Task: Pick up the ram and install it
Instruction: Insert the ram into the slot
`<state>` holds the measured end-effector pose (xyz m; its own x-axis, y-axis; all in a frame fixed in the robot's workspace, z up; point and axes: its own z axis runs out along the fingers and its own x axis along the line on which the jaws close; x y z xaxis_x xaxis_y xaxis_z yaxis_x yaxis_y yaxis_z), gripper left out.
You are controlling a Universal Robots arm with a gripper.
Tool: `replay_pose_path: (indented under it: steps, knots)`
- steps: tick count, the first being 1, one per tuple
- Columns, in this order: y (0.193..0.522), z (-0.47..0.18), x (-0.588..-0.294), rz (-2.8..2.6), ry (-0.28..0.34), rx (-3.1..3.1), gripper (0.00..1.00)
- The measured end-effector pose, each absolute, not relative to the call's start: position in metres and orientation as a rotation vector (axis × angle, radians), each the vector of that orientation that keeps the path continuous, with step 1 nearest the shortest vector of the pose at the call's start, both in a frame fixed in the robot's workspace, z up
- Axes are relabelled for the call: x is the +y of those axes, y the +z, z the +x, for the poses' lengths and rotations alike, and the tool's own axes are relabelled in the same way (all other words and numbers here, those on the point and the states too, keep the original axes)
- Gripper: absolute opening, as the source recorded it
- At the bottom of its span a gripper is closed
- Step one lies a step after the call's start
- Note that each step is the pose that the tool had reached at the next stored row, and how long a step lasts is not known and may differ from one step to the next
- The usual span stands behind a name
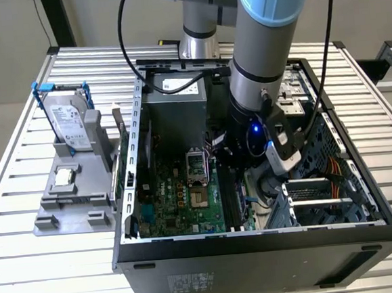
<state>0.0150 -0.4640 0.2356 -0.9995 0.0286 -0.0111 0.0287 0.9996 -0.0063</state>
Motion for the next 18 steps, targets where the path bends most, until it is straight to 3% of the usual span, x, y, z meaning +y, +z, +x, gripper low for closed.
replay_pose_path:
  steps: [18]
  knots:
    - [0.2245, 0.0150, -0.4640, 0.036, -0.010, 3.130, 0.00]
